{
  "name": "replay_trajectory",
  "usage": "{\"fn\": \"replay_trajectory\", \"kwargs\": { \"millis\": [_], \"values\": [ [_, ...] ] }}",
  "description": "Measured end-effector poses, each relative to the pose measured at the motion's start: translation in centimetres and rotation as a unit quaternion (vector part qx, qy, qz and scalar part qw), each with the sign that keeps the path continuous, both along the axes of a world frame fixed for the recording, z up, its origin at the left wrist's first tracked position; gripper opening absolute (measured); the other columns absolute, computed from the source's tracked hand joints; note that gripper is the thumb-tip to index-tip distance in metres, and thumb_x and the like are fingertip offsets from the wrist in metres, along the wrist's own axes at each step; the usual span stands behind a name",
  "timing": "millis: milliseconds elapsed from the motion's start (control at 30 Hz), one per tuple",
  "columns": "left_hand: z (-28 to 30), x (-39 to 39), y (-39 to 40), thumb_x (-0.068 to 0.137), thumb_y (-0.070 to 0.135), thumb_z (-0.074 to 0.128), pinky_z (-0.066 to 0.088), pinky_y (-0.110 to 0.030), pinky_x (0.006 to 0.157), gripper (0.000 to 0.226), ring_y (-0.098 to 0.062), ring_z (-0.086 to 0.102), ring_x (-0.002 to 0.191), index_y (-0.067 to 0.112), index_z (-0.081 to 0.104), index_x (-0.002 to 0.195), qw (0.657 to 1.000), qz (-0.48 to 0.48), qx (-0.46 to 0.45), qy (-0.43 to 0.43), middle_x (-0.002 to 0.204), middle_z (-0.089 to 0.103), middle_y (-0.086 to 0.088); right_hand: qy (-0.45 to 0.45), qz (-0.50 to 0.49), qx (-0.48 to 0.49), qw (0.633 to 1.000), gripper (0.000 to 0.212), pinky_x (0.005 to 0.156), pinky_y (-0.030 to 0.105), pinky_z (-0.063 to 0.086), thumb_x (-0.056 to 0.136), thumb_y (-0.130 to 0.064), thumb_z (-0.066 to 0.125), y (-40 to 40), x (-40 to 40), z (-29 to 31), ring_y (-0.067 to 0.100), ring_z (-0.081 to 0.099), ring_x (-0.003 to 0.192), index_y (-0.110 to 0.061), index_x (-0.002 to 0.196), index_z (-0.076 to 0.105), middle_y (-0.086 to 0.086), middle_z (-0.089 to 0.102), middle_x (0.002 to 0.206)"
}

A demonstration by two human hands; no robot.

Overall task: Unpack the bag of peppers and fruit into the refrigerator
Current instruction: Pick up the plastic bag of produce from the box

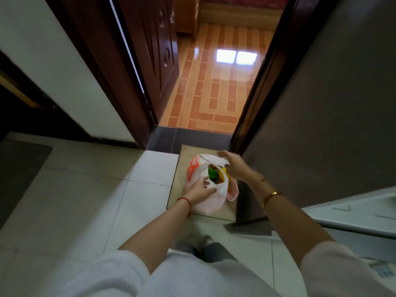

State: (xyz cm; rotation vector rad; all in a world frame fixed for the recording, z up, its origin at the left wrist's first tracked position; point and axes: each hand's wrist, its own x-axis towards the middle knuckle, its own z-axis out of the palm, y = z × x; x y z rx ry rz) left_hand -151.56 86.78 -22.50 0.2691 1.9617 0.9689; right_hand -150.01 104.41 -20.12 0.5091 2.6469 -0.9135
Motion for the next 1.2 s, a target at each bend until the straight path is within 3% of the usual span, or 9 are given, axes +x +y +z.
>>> {"fn": "replay_trajectory", "kwargs": {
  "millis": [167, 267, 367, 433, 600, 700, 867, 1033, 1200],
  "values": [
    [-1.9, -0.3, 2.3, 0.091, 0.024, 0.064, 0.037, -0.037, 0.109, 0.064, -0.024, 0.043, 0.134, 0.013, 0.033, 0.145, 0.998, 0.016, 0.031, -0.05, 0.145, 0.047, -0.006, -0.049, 0.031, -0.006, 0.998, 0.057, 0.104, 0.027, 0.04, 0.09, 0.009, 0.051, -0.2, -1.9, -2.6, 0.024, 0.045, 0.133, -0.013, 0.142, 0.042, 0.006, 0.049, 0.143],
    [-2.4, -0.4, 3.9, 0.091, 0.019, 0.063, 0.039, -0.035, 0.105, 0.053, -0.025, 0.048, 0.129, 0.01, 0.041, 0.139, 0.996, 0.028, 0.048, -0.073, 0.136, 0.055, -0.008, -0.069, 0.039, -0.021, 0.997, 0.056, 0.105, 0.032, 0.045, 0.09, 0.001, 0.056, -0.3, -2.8, -3.7, 0.026, 0.048, 0.13, -0.015, 0.142, 0.043, 0.007, 0.051, 0.141],
    [-2.6, -0.2, 5.0, 0.093, 0.012, 0.058, 0.041, -0.03, 0.096, 0.029, -0.026, 0.055, 0.119, 0.008, 0.052, 0.122, 0.991, 0.09, 0.07, -0.069, 0.118, 0.061, -0.014, -0.068, 0.012, -0.018, 0.997, 0.043, 0.093, 0.032, 0.049, 0.091, -0.015, 0.061, -0.3, -3.1, -4.8, 0.025, 0.057, 0.116, -0.016, 0.133, 0.053, 0.008, 0.06, 0.128],
    [-2.2, -0.6, 4.7, 0.092, 0.013, 0.061, 0.048, -0.032, 0.097, 0.034, -0.021, 0.059, 0.111, 0.005, 0.054, 0.124, 0.992, 0.088, 0.072, -0.049, 0.116, 0.063, -0.011, -0.047, -0.03, -0.028, 0.998, 0.031, 0.079, 0.028, 0.045, 0.092, -0.022, 0.061, -0.3, -3.2, -5.0, 0.023, 0.061, 0.105, -0.013, 0.122, 0.061, 0.008, 0.065, 0.116],
    [-1.5, -1.2, 2.2, 0.091, 0.011, 0.059, 0.046, -0.028, 0.077, 0.006, -0.015, 0.054, 0.077, 0.017, 0.06, 0.091, 0.99, 0.088, 0.088, -0.064, 0.079, 0.055, -0.002, -0.004, -0.094, -0.029, 0.995, 0.026, 0.072, 0.027, 0.041, 0.094, -0.024, 0.062, 0.2, -3.1, -3.9, 0.021, 0.06, 0.091, -0.003, 0.106, 0.071, 0.014, 0.07, 0.107],
    [-1.0, -1.1, 1.3, 0.088, 0.015, 0.056, 0.048, -0.038, 0.086, 0.019, -0.021, 0.055, 0.086, 0.018, 0.063, 0.106, 0.985, 0.122, 0.093, -0.077, 0.084, 0.057, -0.004, 0.013, -0.116, -0.048, 0.992, 0.023, 0.074, 0.029, 0.044, 0.095, -0.023, 0.061, 0.4, -2.7, -2.6, 0.02, 0.059, 0.091, -0.004, 0.106, 0.07, 0.013, 0.068, 0.107],
    [1.6, -0.9, -1.2, 0.099, 0.027, 0.051, 0.054, -0.036, 0.089, 0.04, -0.024, 0.056, 0.113, 0.027, 0.041, 0.138, 0.979, 0.169, 0.105, -0.035, 0.125, 0.054, -0.005, 0.066, -0.151, -0.083, 0.983, 0.018, 0.084, 0.041, 0.054, 0.096, -0.015, 0.057, 0.3, -1.2, -0.1, 0.029, 0.065, 0.096, -0.002, 0.1, 0.069, 0.015, 0.071, 0.104],
    [4.2, -0.5, -3.8, 0.097, 0.031, 0.054, 0.057, -0.04, 0.089, 0.031, -0.022, 0.061, 0.11, 0.035, 0.046, 0.126, 0.977, 0.171, 0.125, 0.003, 0.119, 0.059, -0.003, 0.111, -0.193, -0.141, 0.965, 0.021, 0.068, 0.039, 0.051, 0.098, -0.007, 0.05, -0.8, 1.4, 2.3, 0.035, 0.061, 0.081, 0.0, 0.108, 0.068, 0.02, 0.07, 0.103],
    [5.5, 0.7, -6.5, 0.098, 0.033, 0.053, 0.057, -0.049, 0.088, 0.034, -0.027, 0.064, 0.11, 0.031, 0.049, 0.132, 0.981, 0.147, 0.118, 0.044, 0.124, 0.062, -0.008, 0.121, -0.224, -0.189, 0.948, 0.027, 0.062, 0.027, 0.047, 0.099, -0.008, 0.047, -2.5, 5.4, 3.6, 0.02, 0.058, 0.073, -0.002, 0.114, 0.068, 0.011, 0.068, 0.095]
  ]
}}
